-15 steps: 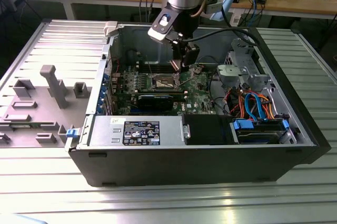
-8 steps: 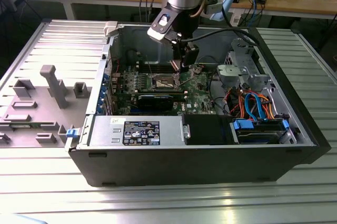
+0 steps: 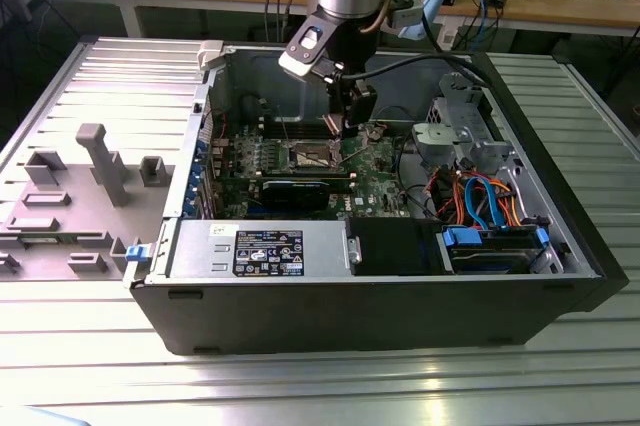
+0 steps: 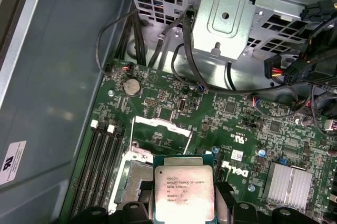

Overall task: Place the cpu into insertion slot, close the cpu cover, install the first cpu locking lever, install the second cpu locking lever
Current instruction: 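Place the cpu into insertion slot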

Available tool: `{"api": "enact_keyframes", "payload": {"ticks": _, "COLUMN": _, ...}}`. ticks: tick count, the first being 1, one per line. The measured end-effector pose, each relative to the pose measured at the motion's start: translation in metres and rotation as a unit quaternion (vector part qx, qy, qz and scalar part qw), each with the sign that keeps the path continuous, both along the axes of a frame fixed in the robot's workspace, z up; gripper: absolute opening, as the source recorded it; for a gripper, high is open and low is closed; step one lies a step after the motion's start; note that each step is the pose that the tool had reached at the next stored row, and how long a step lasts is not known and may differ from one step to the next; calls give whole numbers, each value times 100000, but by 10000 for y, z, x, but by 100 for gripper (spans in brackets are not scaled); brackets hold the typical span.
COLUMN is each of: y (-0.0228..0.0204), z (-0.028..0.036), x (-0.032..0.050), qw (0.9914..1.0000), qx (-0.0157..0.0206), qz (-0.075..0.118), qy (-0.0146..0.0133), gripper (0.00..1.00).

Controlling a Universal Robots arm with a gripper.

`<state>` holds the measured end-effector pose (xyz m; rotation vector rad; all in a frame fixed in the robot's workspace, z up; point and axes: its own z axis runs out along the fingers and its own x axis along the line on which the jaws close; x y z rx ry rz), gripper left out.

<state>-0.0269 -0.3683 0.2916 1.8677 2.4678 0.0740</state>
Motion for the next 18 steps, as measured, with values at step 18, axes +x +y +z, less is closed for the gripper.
{"api": "enact_keyframes", "payload": {"ticks": 18, "y": 0, "z": -8, "x": 0, "qw": 99980, "qx": -2, "qz": -2022, "qy": 0, "gripper": 55}}
